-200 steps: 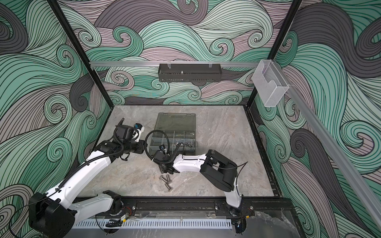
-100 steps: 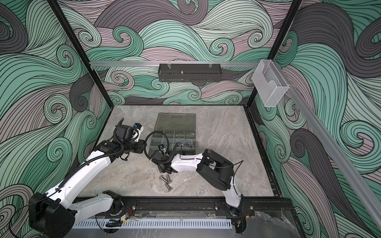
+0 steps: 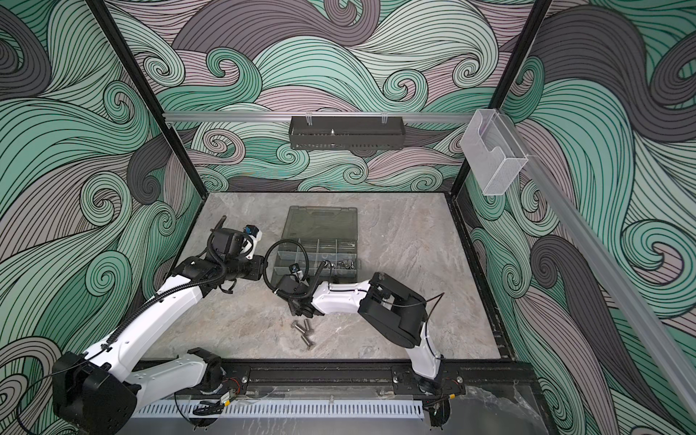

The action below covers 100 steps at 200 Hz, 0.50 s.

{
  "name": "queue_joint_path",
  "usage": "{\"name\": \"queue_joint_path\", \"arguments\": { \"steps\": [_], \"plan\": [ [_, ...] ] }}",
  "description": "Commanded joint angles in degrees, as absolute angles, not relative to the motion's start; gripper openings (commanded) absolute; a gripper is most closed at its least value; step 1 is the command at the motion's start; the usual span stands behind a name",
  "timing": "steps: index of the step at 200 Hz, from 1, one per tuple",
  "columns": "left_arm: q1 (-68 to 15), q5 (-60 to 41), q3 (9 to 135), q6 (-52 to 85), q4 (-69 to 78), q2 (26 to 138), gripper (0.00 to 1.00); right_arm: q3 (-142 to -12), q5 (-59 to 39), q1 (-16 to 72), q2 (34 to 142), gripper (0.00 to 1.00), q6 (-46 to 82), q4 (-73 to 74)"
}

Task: Sort the screws and nuts into containers
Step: 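Lower the right gripper onto a silver hex nut beside the box and close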

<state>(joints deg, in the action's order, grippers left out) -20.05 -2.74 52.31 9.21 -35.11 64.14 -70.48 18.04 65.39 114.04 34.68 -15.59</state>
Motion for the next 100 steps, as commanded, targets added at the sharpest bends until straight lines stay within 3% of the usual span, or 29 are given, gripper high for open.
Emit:
{"name": "queue_joint_path", "arguments": {
  "steps": [1, 100],
  "plan": [
    [-19.72, -2.31, 52.30, 9.43, -35.16, 63.72, 0.37, -68.26, 18.17, 66.73, 111.93, 0.23, 34.60, -16.88],
    [-19.77, -2.20, 52.64, 9.43, -35.42, 64.87, 0.37, -60.76, 21.40, 67.21, 97.34, 0.23, 32.94, -18.52]
  ]
}}
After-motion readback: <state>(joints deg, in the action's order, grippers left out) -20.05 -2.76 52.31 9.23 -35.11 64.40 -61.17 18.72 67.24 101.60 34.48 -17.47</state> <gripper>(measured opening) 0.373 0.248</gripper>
